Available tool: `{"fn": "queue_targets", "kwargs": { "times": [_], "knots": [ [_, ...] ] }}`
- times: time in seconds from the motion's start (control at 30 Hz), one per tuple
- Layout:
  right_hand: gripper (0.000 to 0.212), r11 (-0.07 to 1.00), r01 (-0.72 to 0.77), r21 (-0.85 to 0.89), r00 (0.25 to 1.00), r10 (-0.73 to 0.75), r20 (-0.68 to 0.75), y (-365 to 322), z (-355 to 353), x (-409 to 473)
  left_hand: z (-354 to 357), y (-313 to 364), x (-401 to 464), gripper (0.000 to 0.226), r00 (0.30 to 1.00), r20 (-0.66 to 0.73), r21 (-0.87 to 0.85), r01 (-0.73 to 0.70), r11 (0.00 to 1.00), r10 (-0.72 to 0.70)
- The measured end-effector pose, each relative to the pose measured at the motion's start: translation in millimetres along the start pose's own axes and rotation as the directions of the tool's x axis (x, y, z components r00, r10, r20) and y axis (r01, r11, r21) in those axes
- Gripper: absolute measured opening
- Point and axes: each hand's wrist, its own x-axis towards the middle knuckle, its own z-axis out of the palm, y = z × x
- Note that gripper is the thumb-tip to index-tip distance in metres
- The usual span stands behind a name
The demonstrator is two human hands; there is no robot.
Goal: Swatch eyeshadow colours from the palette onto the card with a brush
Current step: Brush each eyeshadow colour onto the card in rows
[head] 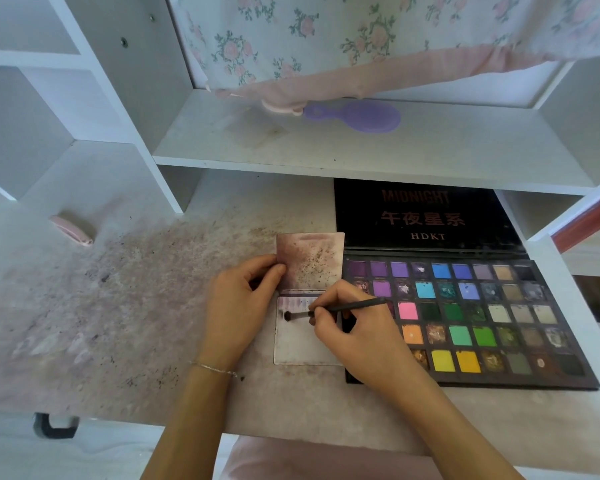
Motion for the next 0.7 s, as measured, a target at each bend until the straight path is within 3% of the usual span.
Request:
{"fn": "queue_targets", "kwargs": {
  "times": [0.1,0.27,0.47,0.7],
  "knots": [
    [0.024,0.996,0.012,0.086,1.0,-0.01,-0.02,0,-3,0,0,0,0,0.015,1.0,-0.009,-0.005,0.0,1.0,0.0],
    [0.023,0.964,0.117,0.24,0.974,-0.064,-0.217,0,-9,-4,0,-2,0,0.015,1.0,-0.003,-0.004,0.013,1.0,-0.013],
    [0.023,0.963,0.144,0.227,0.933,-0.056,-0.355,1,-26,-9,0,-2,0,0.016,1.0,0.002,0.005,0.028,1.0,-0.028],
    [0.032,0.992,0.086,0.09,0.896,-0.038,-0.442,11,-59,-16,0,0,0,0.018,0.999,-0.005,-0.008,0.048,0.999,-0.048]
  ]
}}
